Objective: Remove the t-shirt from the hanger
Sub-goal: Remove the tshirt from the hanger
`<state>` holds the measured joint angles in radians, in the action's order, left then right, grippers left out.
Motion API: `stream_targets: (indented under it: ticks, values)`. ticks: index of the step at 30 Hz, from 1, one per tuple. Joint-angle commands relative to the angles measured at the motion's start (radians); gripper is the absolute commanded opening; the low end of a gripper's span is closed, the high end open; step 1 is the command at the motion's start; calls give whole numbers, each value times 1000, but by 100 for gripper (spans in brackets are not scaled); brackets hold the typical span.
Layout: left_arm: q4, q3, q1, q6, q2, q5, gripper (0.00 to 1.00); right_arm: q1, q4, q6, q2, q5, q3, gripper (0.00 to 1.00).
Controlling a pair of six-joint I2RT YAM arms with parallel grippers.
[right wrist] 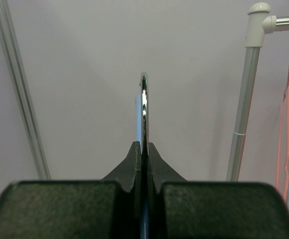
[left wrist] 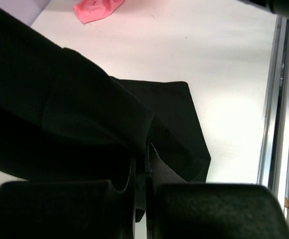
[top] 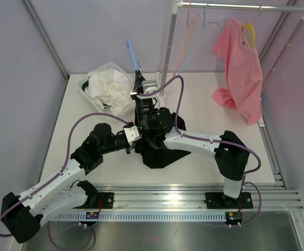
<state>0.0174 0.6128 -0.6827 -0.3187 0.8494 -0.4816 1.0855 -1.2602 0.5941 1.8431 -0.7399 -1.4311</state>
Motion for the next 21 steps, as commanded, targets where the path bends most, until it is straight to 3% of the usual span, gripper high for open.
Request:
stream_targets:
  ticks: [1,8,14,21]
  values:
    - [-45,36,-6,0,-1,57,0,16,-231,6,-31,-7,-37,0]
    - [-40,-27,-40,-60,-87,-66,0,16,-159,3,-67,-27,-46,0]
    - [-34,-77,-179,-176,-102,30,0,17,-67,-42,-156,-39,-17,0]
    - [-27,-111,-412,-273,-72,253,0,17,-13,-28,-199,-50,-14,0]
